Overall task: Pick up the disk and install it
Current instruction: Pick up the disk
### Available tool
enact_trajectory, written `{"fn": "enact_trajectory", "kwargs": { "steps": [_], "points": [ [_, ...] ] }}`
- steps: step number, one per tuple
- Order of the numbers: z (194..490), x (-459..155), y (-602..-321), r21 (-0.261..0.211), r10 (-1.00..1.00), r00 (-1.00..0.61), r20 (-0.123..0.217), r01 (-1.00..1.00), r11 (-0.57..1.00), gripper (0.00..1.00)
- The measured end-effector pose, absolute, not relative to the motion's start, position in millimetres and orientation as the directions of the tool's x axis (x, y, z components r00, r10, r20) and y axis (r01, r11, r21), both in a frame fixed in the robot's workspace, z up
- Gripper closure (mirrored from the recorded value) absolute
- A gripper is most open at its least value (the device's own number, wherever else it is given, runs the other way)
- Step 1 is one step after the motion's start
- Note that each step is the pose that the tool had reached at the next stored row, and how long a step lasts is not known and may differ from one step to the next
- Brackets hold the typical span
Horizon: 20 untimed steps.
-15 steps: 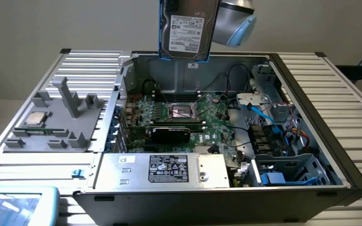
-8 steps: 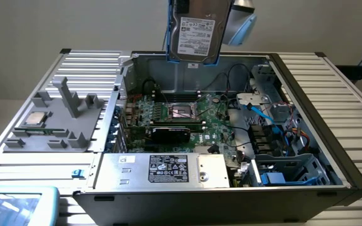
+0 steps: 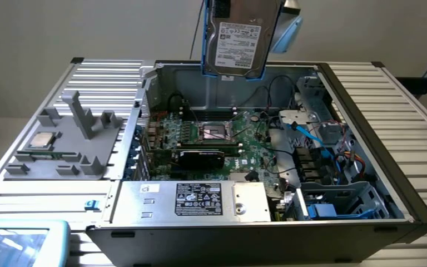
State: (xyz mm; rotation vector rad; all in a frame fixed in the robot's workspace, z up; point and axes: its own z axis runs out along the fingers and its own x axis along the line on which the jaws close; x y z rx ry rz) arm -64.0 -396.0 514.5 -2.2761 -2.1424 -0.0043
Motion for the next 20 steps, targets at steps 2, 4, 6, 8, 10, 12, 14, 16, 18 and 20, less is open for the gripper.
{"fn": "enact_trajectory", "kwargs": {
  "steps": [2, 4, 6, 8, 10, 12, 14, 16, 18, 20],
  "points": [
    [514.5, -63.9, -396.0, -0.01, 0.998, 0.06, 0.013, 0.998, -0.06, 0.63],
    [514.5, -63.8, -396.2, -0.01, 0.998, 0.06, 0.013, 0.998, -0.06, 0.63],
    [514.6, -61.9, -398.5, -0.009, 0.998, 0.06, 0.012, 0.998, -0.06, 0.63],
    [514.5, -58.2, -402.0, -0.009, 0.998, 0.06, 0.012, 0.998, -0.06, 0.63],
    [514.5, -54.0, -405.8, -0.009, 0.998, 0.06, 0.012, 0.998, -0.06, 0.63],
    [514.5, -50.3, -409.5, -0.009, 0.998, 0.061, 0.012, 0.998, -0.06, 0.63],
    [514.8, -46.9, -413.4, -0.009, 0.998, 0.06, 0.012, 0.998, -0.06, 0.63],
    [515.2, -44.0, -417.0, -0.008, 0.998, 0.06, 0.012, 0.998, -0.06, 0.63],
    [515.4, -42.0, -420.2, -0.005, 0.998, 0.06, 0.012, 0.998, -0.06, 0.63],
    [515.4, -40.6, -423.2, 0.003, 0.998, 0.06, 0.012, 0.998, -0.06, 0.63]
  ]
}}
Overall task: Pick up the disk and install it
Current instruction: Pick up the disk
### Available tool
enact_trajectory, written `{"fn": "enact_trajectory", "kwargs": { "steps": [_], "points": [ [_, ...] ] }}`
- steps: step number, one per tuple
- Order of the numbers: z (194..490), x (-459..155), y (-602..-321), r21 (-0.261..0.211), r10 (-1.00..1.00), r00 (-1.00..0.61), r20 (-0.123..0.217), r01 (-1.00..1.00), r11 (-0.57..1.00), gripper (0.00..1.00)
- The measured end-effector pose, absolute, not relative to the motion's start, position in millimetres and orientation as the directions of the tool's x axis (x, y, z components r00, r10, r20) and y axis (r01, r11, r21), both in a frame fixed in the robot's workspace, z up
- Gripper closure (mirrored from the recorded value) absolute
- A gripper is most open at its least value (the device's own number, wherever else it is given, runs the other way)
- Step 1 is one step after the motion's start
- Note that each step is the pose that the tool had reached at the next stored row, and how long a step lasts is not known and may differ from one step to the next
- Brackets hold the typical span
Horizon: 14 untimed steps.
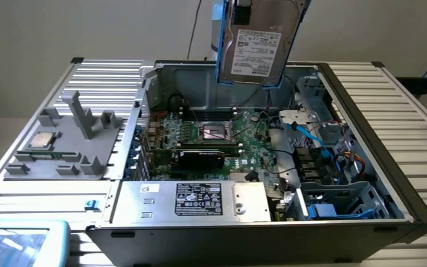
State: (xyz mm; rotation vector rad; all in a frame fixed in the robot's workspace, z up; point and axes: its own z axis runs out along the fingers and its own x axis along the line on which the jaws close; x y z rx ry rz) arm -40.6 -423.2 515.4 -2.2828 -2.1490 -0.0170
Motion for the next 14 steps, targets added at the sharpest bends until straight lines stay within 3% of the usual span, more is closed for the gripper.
{"fn": "enact_trajectory", "kwargs": {
  "steps": [7, 14],
  "points": [
    [515.4, -36.3, -434.5, 0.039, 0.998, 0.06, 0.015, 0.997, -0.06, 0.63],
    [515.6, -27.5, -451.4, 0.047, 0.998, 0.06, 0.015, 0.997, -0.06, 0.63]
  ]
}}
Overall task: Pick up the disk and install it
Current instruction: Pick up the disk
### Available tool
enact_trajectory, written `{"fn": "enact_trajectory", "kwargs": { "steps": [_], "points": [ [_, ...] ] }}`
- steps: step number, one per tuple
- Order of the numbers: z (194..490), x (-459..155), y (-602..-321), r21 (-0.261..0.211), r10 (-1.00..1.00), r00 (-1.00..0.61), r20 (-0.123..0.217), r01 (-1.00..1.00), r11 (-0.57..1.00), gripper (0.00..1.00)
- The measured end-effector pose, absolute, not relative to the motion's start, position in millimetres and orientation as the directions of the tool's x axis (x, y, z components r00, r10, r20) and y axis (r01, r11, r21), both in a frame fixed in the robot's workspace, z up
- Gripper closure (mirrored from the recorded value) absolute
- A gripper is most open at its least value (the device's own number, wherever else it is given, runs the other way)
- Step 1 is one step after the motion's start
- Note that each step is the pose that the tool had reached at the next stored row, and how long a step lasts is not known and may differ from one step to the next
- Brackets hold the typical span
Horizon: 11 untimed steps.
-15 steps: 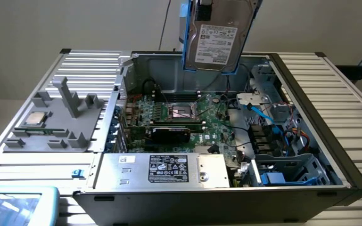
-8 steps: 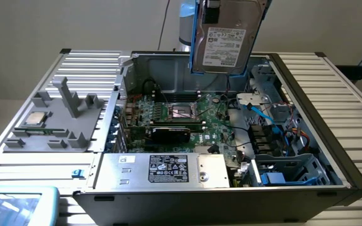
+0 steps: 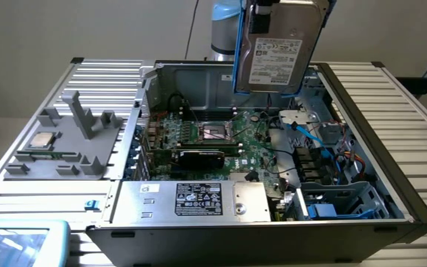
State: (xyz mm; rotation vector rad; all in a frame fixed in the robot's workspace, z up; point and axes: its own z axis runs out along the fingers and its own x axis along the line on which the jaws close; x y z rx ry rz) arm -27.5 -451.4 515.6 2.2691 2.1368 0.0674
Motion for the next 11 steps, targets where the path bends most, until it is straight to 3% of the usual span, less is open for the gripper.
{"fn": "enact_trajectory", "kwargs": {
  "steps": [11],
  "points": [
    [516.3, -11.5, -481.6, 0.049, 0.998, 0.06, 0.015, 0.997, -0.06, 0.63]
  ]
}}
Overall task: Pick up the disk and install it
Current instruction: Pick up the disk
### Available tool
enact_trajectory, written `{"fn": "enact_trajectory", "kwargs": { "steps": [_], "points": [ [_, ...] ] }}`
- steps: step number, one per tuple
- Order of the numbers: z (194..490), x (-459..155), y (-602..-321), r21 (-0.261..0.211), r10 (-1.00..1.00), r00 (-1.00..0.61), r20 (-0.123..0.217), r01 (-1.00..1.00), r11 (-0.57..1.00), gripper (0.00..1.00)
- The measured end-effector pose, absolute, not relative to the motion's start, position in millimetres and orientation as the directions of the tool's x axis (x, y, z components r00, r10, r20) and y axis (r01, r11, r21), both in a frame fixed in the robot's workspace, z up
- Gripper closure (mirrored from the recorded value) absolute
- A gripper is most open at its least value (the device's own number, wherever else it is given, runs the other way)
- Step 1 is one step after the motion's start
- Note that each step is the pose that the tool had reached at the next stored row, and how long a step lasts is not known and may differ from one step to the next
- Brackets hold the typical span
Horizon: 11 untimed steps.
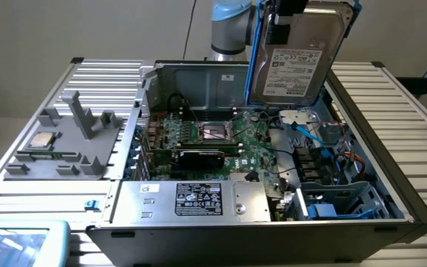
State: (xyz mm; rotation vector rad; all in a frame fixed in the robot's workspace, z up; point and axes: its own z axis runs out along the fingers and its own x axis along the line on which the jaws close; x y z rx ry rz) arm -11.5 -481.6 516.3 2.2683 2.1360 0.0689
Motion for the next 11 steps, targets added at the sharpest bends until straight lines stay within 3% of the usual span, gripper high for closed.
{"fn": "enact_trajectory", "kwargs": {
  "steps": [11],
  "points": [
    [516.8, 4.9, -515.4, 0.049, 0.998, 0.06, 0.015, 0.997, -0.06, 0.63]
  ]
}}
